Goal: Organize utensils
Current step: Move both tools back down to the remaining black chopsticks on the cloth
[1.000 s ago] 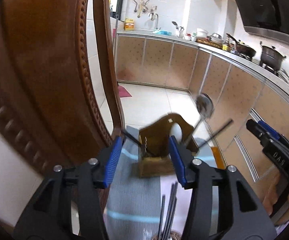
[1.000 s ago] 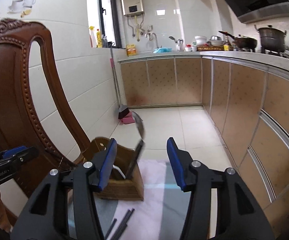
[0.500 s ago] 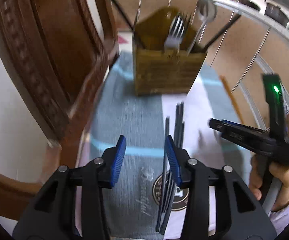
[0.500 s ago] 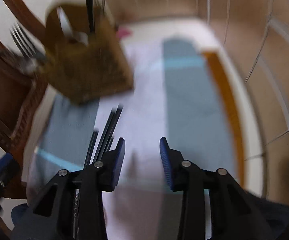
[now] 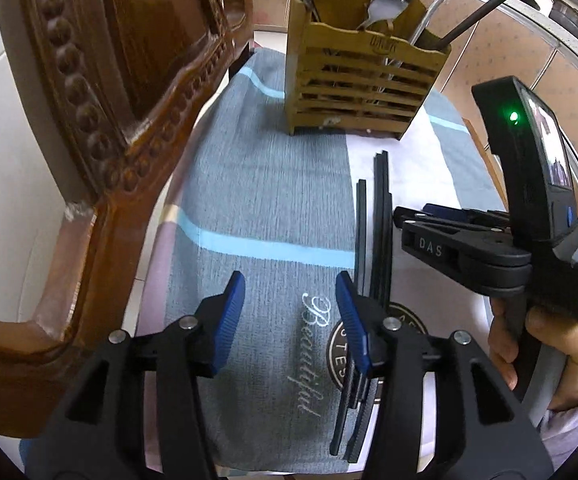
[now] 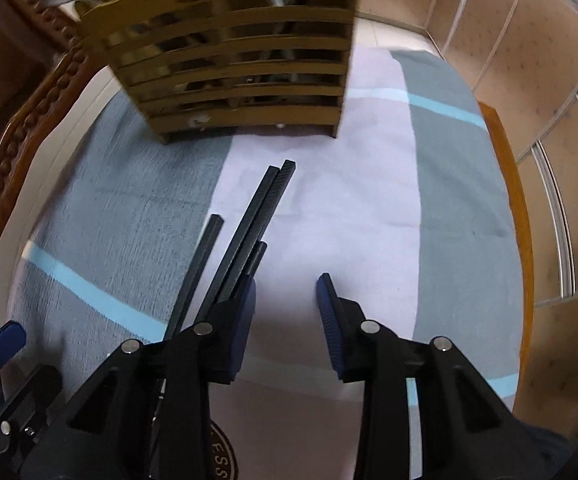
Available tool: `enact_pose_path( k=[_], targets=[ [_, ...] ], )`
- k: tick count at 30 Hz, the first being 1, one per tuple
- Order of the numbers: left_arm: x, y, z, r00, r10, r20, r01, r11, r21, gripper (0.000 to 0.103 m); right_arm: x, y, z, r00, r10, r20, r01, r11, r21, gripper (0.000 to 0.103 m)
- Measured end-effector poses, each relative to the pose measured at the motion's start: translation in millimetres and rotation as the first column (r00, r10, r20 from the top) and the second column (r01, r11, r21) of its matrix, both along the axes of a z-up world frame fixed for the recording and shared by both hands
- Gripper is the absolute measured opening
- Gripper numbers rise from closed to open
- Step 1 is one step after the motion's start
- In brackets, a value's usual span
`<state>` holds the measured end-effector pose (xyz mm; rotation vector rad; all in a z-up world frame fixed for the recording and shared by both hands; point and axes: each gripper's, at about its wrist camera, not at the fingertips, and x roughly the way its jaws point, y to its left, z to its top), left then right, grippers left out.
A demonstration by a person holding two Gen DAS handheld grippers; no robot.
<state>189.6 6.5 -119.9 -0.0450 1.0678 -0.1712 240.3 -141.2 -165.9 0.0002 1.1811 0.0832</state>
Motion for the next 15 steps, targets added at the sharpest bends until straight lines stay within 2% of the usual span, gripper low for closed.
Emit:
enact_pose_path(
  k=[4, 7, 11, 15],
  targets=[
    [-2, 1, -1, 1.000, 0.008, -0.012, -0.008, 1.000, -0.005, 0.048, 0, -11, 3, 0.999, -0.035, -0.028, 0.039, 0.991, 0.124, 0.035],
    [-4, 2, -3, 1.000, 0.010, -0.021, -0.010, 1.000, -0.001, 0.049, 2, -2, 1, 0.999, 0.006, -0.031, -0.003, 0.995, 0.103, 0.035],
    [-6, 2, -5, 1.000, 0.009, -0.027, -0.009, 1.000, -0.002, 0.049, -5, 14, 3, 0.998, 0.063, -0.024, -0.063, 0.998, 0.029, 0.035],
    [-9, 3, -6, 0.999, 0.004, -0.033, -0.004, 1.000, -0.002, 0.050, -12, 18, 6, 0.994, 0.089, -0.056, -0.090, 0.996, -0.020, 0.033]
  ],
)
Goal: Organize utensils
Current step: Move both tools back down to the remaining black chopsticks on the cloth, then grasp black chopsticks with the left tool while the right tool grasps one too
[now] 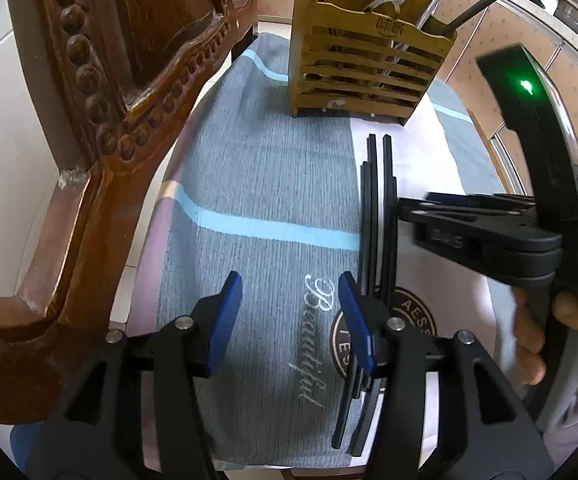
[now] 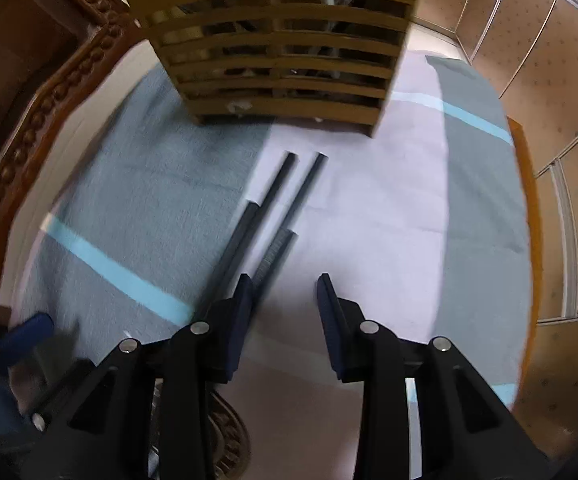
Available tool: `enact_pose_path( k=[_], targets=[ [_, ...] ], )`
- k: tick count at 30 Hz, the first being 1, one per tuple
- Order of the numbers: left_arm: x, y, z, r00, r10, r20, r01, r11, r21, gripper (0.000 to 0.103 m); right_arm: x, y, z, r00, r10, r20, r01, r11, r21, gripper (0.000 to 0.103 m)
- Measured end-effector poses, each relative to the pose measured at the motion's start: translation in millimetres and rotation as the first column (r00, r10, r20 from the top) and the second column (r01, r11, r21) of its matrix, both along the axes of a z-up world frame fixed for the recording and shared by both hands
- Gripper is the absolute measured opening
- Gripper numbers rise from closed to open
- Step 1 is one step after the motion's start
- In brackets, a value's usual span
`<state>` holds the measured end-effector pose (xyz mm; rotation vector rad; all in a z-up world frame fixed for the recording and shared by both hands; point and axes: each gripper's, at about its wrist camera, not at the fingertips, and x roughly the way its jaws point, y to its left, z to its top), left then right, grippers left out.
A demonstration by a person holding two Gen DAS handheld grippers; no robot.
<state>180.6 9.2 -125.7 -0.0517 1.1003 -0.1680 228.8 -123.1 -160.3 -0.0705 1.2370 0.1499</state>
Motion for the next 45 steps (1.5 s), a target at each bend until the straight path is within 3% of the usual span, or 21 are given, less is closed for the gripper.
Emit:
enact_pose_path(
  k=[5, 11, 15, 18, 20, 22, 31, 34, 38, 41, 45],
  targets=[
    [1, -2, -6, 1.000, -0.005, -0.012, 0.005, 1.000, -0.001, 0.051, -7, -28, 0, 0.999, -0.030, -0.025, 0.029, 0.999, -0.031, 0.024],
    [2, -18, -11, 0.999, -0.037, -0.022, 0.037, 0.999, 0.001, 0.051, 21, -42, 24, 0.988, -0.151, 0.032, 0.145, 0.978, 0.149, 0.024],
    [0, -20, -11, 0.999, -0.044, -0.024, 0.044, 0.999, 0.003, 0.051, 47, -30, 18, 0.977, -0.204, 0.058, 0.189, 0.962, 0.197, 0.024],
    [1, -17, -13, 0.999, -0.038, -0.031, 0.038, 0.999, 0.012, 0.051, 49, -15, 7, 0.970, -0.225, 0.090, 0.211, 0.966, 0.149, 0.024],
    [3, -13, -14, 0.999, -0.032, -0.034, 0.033, 0.999, 0.019, 0.051, 49, -7, -1, 0.967, -0.233, 0.104, 0.221, 0.968, 0.122, 0.011],
    [6, -11, -14, 0.999, -0.031, -0.034, 0.032, 0.999, 0.024, 0.052, 45, -2, -1, 0.969, -0.219, 0.114, 0.208, 0.973, 0.104, 0.010],
    [51, -43, -4, 0.995, -0.095, 0.004, 0.095, 0.995, 0.032, 0.052, 15, -66, 30, 0.957, -0.287, 0.038, 0.259, 0.907, 0.332, 0.010],
    [75, -77, -5, 0.988, -0.155, 0.022, 0.153, 0.984, 0.091, 0.052, 3, -89, 43, 0.958, -0.285, 0.035, 0.250, 0.891, 0.379, 0.010],
    [101, -115, -18, 0.980, -0.199, 0.005, 0.195, 0.962, 0.190, 0.052, -1, -121, 33, 0.964, -0.266, 0.026, 0.237, 0.894, 0.379, 0.011],
    [120, -133, -31, 0.972, -0.234, -0.023, 0.232, 0.941, 0.245, 0.052, -4, -130, 23, 0.969, -0.242, 0.049, 0.218, 0.931, 0.291, 0.003],
    [139, -137, -35, 0.971, -0.231, -0.065, 0.239, 0.945, 0.224, 0.051, -15, -147, 16, 0.972, -0.233, 0.041, 0.215, 0.939, 0.268, 0.003]
  ],
)
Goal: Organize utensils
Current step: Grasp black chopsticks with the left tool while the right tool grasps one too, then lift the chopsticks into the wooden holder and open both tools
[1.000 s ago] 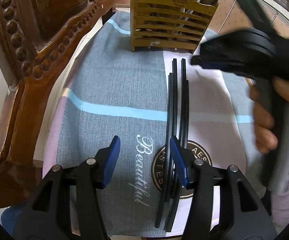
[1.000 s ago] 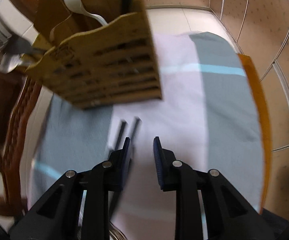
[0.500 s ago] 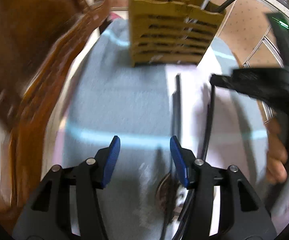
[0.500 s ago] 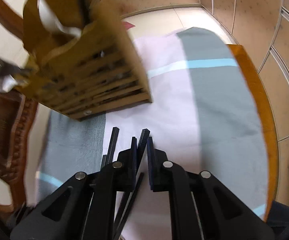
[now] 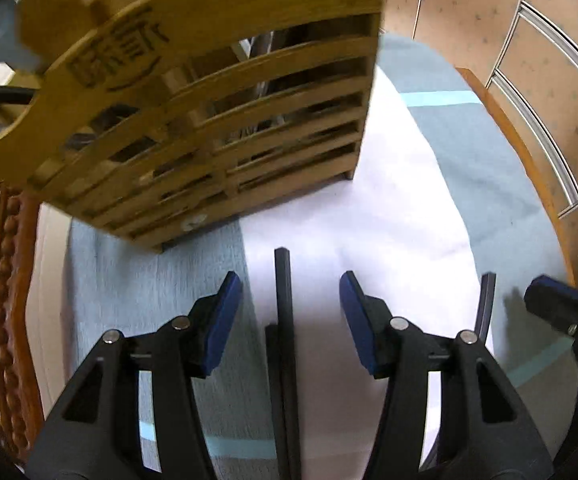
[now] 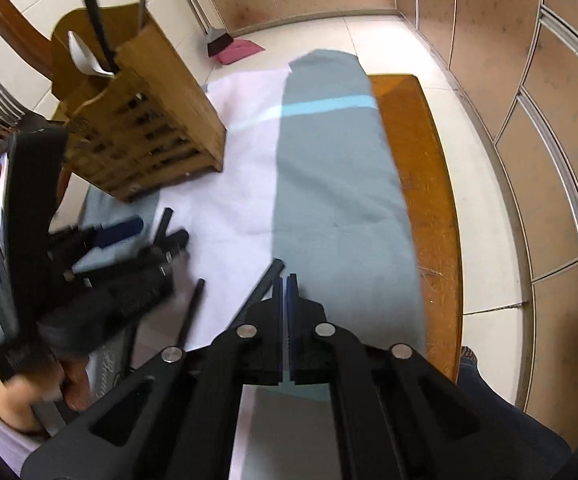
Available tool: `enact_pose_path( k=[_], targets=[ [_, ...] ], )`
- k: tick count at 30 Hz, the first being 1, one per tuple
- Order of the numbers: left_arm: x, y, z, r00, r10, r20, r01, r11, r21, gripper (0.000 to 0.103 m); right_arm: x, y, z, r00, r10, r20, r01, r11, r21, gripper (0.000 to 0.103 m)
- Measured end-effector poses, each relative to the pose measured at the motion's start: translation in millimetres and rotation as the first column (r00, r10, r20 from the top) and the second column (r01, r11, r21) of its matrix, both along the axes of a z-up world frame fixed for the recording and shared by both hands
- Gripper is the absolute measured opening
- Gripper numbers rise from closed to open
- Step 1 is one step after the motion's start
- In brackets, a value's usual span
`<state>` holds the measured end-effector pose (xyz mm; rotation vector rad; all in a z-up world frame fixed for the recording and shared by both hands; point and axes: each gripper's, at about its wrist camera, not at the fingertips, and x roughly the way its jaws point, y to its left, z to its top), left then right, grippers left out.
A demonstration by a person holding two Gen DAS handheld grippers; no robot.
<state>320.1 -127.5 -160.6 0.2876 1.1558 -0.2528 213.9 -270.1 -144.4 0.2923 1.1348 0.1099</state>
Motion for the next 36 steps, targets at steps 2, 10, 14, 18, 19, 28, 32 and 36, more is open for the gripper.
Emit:
enact_pose_path(
  k=[2, 10, 14, 18, 19, 28, 32, 36],
  targets=[
    [6, 2, 0, 0.999, 0.005, -0.035, -0.006, 0.999, -0.033, 0.037, 1, -5, 0, 1.000, 0.012, -0.001, -0.011, 1.000, 0.004, 0.003],
    [-6, 11, 31, 0.999, 0.046, 0.024, -0.044, 0.995, -0.093, 0.007, 6, -13, -13, 1.000, -0.021, -0.013, 0.022, 0.999, 0.046, 0.003],
    [-32, 27, 69, 0.994, 0.074, 0.086, -0.060, 0.986, -0.155, 0.007, 6, -16, -15, 0.999, -0.031, -0.033, 0.033, 0.997, 0.074, 0.012],
    [-54, 55, 97, 0.985, 0.110, 0.131, -0.082, 0.977, -0.199, 0.007, 13, -12, -10, 0.996, -0.045, -0.076, 0.055, 0.990, 0.131, 0.026],
    [-57, 61, 103, 0.983, 0.121, 0.138, -0.090, 0.974, -0.209, 0.007, 16, -9, -9, 0.996, -0.041, -0.081, 0.050, 0.991, 0.122, 0.026],
    [-85, 90, 125, 0.974, 0.146, 0.175, -0.093, 0.956, -0.278, 0.007, 47, 36, -16, 0.971, -0.049, -0.232, 0.033, 0.997, -0.070, 0.026],
    [-100, 98, 134, 0.969, 0.151, 0.194, -0.085, 0.946, -0.313, 0.007, 52, 48, -15, 0.974, -0.017, -0.226, -0.011, 0.993, -0.118, 0.014],
    [-109, 108, 146, 0.962, 0.164, 0.219, -0.082, 0.937, -0.340, 0.007, 49, 46, -5, 0.984, 0.003, -0.178, -0.007, 1.000, -0.019, 0.011]
  ],
)
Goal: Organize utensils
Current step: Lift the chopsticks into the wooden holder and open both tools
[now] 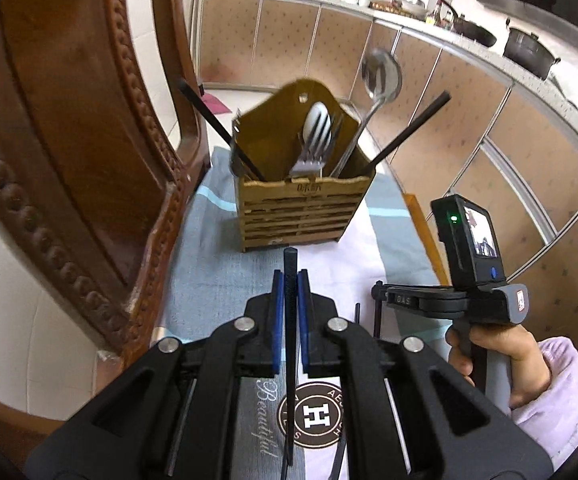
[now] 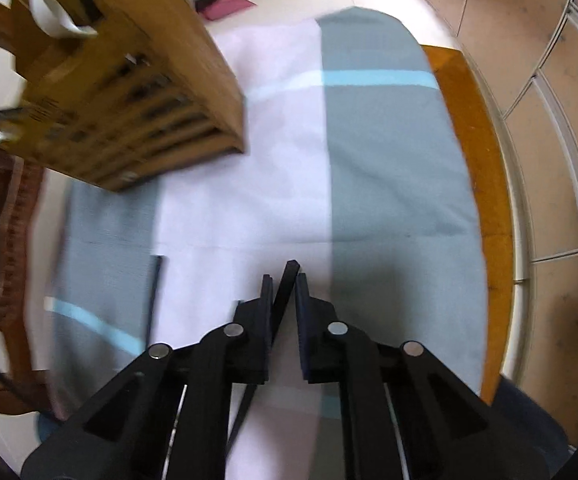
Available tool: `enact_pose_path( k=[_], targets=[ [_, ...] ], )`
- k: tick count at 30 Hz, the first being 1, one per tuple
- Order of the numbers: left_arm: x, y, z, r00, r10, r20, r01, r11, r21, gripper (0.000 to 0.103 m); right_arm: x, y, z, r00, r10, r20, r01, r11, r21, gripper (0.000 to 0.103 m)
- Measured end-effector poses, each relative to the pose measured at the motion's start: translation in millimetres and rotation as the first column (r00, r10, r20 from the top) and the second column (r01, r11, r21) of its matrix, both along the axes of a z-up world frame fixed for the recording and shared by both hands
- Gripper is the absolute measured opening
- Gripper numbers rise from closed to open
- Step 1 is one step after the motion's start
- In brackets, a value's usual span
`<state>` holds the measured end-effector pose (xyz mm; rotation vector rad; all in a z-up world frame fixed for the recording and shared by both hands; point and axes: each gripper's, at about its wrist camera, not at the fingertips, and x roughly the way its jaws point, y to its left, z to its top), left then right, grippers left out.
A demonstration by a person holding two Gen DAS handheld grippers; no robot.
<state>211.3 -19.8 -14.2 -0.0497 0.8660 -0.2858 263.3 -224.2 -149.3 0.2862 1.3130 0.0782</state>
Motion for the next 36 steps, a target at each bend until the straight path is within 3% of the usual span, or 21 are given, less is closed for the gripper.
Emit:
enact_pose_path(
  k=[5, 11, 14, 20, 23, 36],
  targets=[
    [-19, 13, 28, 0.997, 0.018, 0.069, -0.016, 0.999, -0.030, 0.007, -23, -1, 56, 0.989, 0.002, 0.147, -0.011, 0.998, 0.060, 0.009],
    [-35, 20, 55, 0.991, 0.033, 0.131, -0.028, 0.999, -0.040, 0.007, -55, -4, 131, 0.942, 0.013, 0.334, -0.052, 0.993, 0.109, 0.008],
    [-40, 24, 68, 0.987, 0.040, 0.156, -0.031, 0.998, -0.055, 0.007, -73, -6, 165, 0.899, 0.009, 0.437, -0.067, 0.991, 0.118, 0.008],
    [-48, 26, 93, 0.976, 0.058, 0.208, -0.044, 0.996, -0.074, 0.007, -100, -7, 219, 0.777, -0.009, 0.629, -0.039, 0.997, 0.063, 0.008],
    [-51, 26, 106, 0.969, 0.067, 0.237, -0.048, 0.995, -0.084, 0.007, -107, -9, 235, 0.726, -0.019, 0.688, -0.019, 0.999, 0.048, 0.008],
    [-20, 14, 178, 0.906, 0.107, 0.411, -0.087, 0.994, -0.067, 0.007, -93, -7, 295, 0.597, -0.009, 0.802, 0.048, 0.999, -0.024, 0.007]
  ],
)
